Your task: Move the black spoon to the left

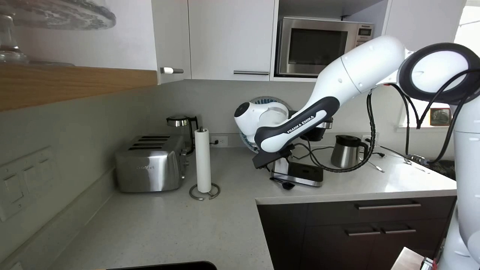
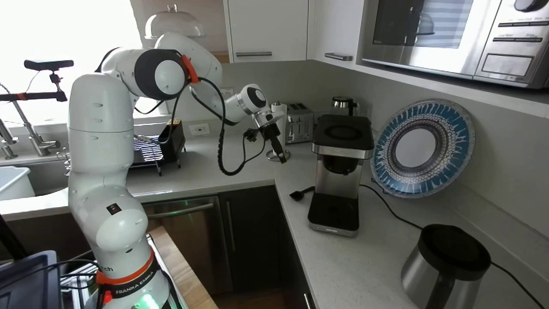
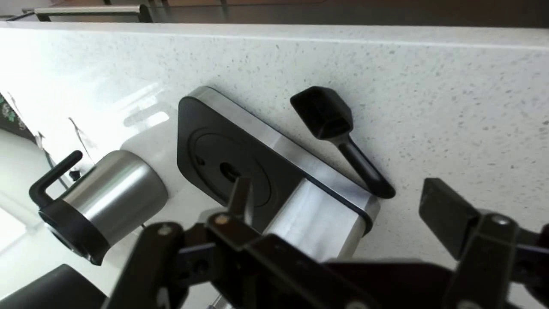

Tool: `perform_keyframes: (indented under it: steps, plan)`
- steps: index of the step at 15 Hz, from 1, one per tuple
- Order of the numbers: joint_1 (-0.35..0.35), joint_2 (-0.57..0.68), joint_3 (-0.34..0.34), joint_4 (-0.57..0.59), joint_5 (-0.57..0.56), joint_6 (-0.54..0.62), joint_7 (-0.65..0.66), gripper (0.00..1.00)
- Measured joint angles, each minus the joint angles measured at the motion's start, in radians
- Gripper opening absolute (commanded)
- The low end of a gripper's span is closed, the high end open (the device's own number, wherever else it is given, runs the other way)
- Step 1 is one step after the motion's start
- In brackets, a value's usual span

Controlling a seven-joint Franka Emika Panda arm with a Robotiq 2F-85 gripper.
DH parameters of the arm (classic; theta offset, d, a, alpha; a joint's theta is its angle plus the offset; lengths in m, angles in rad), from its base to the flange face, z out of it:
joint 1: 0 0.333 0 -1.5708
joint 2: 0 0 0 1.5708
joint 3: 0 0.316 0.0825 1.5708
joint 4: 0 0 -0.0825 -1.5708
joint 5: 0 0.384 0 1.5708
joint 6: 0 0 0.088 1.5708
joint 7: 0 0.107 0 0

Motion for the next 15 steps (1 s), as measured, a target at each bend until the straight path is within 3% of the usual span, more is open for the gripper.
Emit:
perform_keyframes:
  steps: [8,15]
  plan:
    - [0.012,0.023,-0.013,0.020,-0.029,0.000,-0.018,1.00]
    - [0.020,0.123,-0.043,0.019,-0.244,0.039,-0.027,1.00]
